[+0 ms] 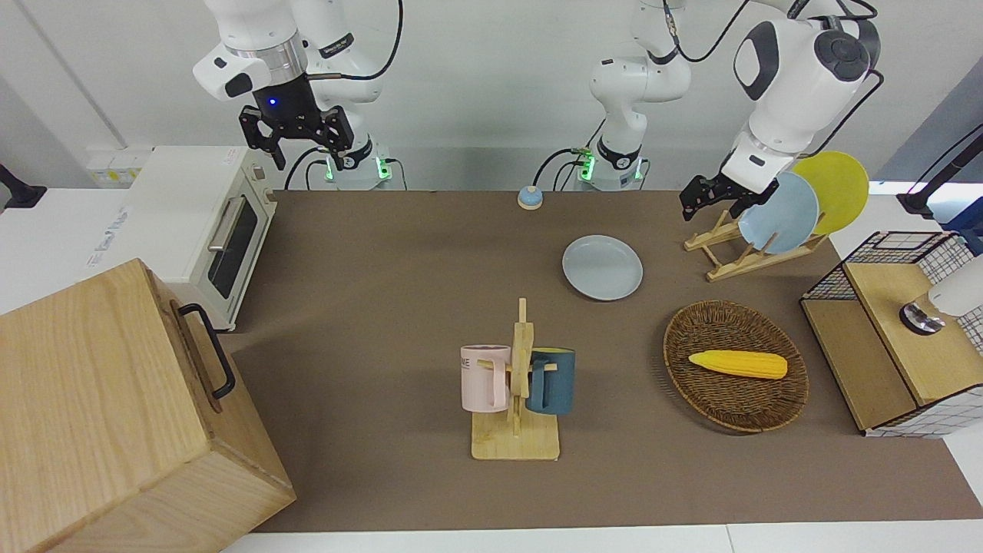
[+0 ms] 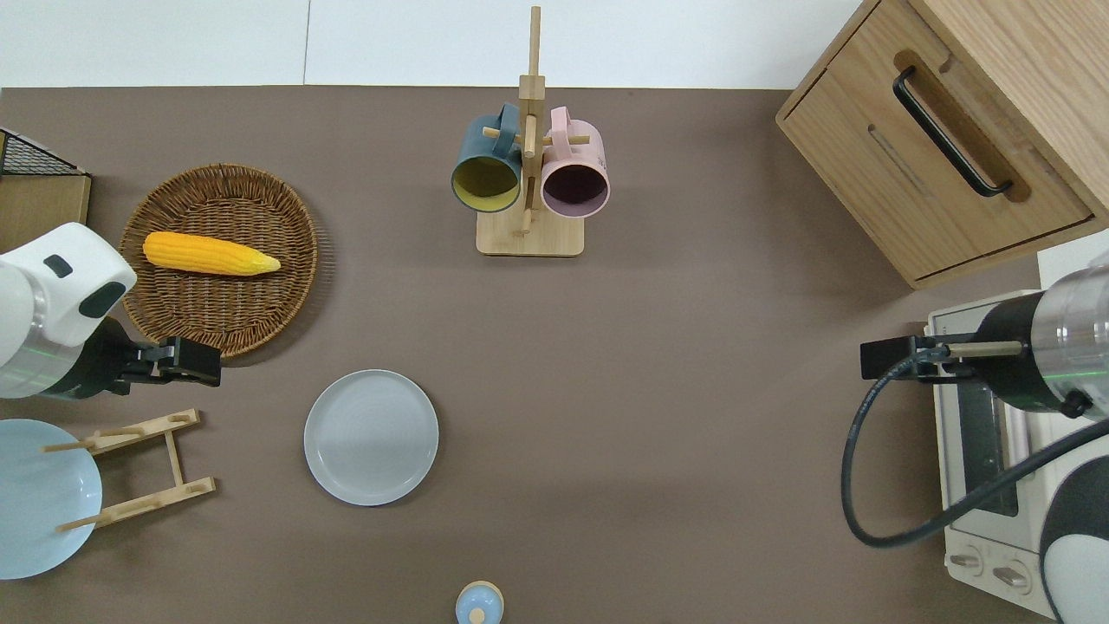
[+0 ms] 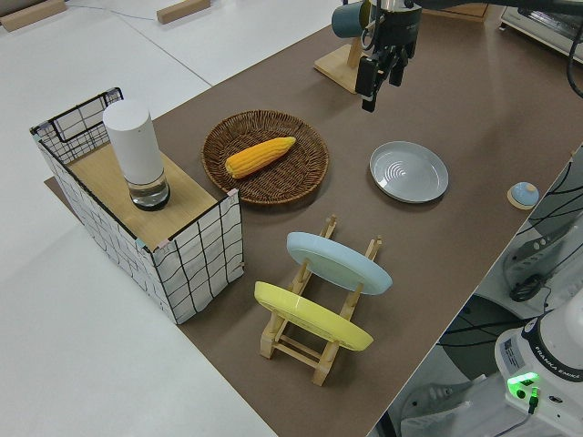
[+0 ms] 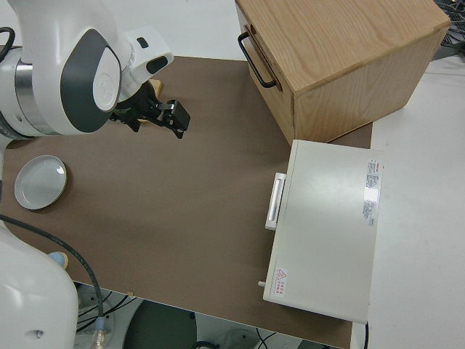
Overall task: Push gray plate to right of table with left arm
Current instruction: 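Move the left gripper toward the gray plate's edge nearest the robot, then lower the left gripper against the gray plate's rim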
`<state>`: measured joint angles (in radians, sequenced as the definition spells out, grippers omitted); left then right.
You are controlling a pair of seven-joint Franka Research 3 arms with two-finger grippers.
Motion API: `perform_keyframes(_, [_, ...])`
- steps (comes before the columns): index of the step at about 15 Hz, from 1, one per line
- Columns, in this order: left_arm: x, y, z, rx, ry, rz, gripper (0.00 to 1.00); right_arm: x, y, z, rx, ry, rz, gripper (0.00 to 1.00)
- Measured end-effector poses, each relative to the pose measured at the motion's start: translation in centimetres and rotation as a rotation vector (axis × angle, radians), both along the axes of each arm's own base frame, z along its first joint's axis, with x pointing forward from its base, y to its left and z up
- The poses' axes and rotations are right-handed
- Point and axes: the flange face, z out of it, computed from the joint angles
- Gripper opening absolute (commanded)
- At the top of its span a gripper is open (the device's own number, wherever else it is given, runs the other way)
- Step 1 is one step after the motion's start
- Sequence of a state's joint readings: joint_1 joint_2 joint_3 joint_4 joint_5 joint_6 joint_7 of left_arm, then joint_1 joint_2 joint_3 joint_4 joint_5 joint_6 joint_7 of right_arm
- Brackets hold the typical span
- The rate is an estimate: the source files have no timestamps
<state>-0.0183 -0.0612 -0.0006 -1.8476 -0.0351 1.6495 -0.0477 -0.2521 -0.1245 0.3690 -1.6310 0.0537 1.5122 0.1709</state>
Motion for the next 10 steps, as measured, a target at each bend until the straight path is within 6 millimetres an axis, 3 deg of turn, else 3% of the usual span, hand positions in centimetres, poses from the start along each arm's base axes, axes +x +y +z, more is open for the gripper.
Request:
perform_keyframes(4, [-0.7,-0.1,-4.3,-0.001,0.041,-0.018,0.99,0.0,0.0,0.0,0.0,0.0,0.0,0.996])
perform_keyframes(10, [-3.5,-0.4,-12.2,-0.012,0.098,-0.027,0.98,0.0,0.0,0.0,0.0,0.0,0.0,0.996])
